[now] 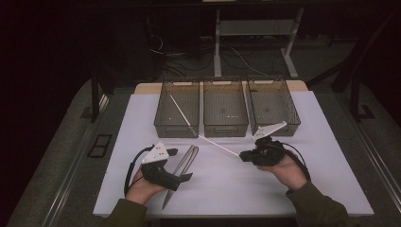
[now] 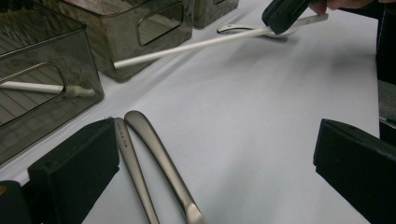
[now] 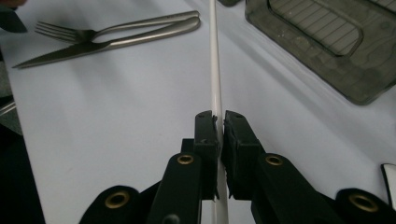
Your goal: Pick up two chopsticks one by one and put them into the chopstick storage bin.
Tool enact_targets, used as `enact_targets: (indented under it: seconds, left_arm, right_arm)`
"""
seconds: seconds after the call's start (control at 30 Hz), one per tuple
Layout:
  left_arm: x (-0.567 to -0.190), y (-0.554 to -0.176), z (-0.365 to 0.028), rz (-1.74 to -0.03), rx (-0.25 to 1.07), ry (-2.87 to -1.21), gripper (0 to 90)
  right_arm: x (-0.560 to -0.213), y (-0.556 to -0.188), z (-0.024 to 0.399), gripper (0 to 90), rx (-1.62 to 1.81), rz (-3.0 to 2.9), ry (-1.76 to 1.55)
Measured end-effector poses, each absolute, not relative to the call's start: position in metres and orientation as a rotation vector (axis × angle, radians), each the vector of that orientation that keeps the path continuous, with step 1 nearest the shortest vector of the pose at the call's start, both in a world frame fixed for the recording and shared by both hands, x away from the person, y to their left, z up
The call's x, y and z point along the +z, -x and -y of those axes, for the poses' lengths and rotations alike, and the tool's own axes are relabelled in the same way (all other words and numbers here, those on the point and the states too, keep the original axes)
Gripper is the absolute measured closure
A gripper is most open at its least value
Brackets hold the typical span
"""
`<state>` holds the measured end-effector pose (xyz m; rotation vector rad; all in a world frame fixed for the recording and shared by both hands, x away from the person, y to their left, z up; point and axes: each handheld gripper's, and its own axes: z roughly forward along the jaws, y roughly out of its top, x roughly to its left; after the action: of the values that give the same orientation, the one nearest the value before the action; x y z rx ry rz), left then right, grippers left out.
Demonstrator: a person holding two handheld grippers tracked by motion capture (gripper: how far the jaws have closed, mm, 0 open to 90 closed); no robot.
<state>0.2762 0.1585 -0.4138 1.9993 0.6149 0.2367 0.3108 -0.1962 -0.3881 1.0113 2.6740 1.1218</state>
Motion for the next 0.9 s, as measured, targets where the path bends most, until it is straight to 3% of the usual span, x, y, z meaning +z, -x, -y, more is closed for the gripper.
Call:
enact_targets:
  seconds: [0.9]
  left_arm:
    - [-0.414,-0.276,-0.156,-0.61,0.235,-1.996,0.0]
  right_arm:
    - [-0.354,-0.339,0.189,84.1,1.253,-2.574,-1.017]
